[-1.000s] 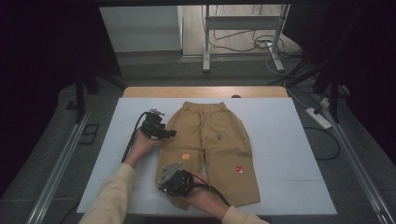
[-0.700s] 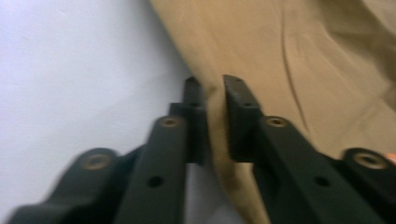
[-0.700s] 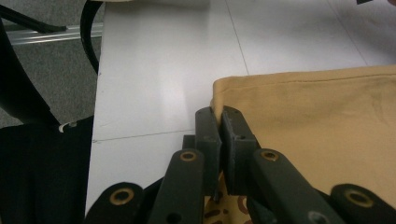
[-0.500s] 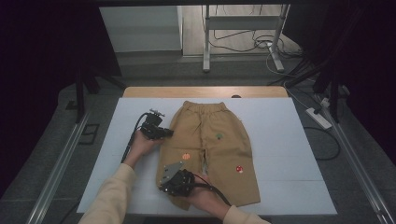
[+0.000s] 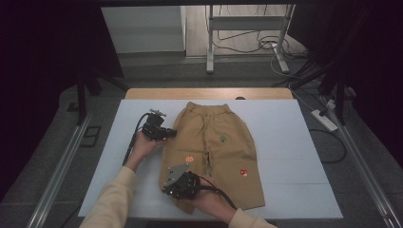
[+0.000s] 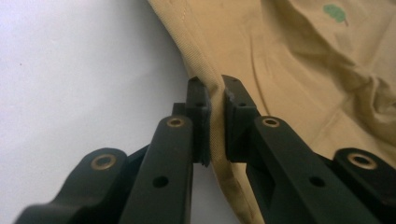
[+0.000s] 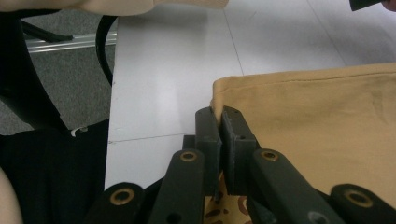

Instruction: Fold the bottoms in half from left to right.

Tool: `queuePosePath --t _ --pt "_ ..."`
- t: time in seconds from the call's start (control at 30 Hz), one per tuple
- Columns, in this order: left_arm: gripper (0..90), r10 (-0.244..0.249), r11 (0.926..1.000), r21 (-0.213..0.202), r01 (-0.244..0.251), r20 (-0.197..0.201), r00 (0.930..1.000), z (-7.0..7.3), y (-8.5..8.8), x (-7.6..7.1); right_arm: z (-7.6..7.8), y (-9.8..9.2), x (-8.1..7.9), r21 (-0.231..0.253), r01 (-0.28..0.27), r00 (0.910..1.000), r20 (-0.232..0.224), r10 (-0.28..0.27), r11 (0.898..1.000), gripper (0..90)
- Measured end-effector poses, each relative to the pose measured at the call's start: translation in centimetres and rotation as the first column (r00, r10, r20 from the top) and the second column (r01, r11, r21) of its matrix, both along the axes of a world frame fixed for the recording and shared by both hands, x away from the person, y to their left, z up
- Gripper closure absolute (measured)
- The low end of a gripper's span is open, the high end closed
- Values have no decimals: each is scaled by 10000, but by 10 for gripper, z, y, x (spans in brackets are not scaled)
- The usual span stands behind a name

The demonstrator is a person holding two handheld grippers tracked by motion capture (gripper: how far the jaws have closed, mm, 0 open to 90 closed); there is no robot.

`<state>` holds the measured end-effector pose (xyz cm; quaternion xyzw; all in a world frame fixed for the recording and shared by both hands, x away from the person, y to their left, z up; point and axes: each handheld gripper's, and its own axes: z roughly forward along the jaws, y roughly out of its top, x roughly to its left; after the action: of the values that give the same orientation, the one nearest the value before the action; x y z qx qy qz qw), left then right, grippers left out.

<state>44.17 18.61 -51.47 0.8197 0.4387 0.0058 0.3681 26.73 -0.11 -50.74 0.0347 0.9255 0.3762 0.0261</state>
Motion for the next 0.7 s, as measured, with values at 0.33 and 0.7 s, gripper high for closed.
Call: queuePosePath --t 0.33,0.7 --pt "825 -159 9996 -224 165 294 9994 8 -5 -3 3 -8 1 75 123 9997 -192 -122 9999 859" --pt "825 -279 9986 -441 299 452 9986 13 -11 -1 9 -20 2 215 363 9992 -168 -359 9991 859"
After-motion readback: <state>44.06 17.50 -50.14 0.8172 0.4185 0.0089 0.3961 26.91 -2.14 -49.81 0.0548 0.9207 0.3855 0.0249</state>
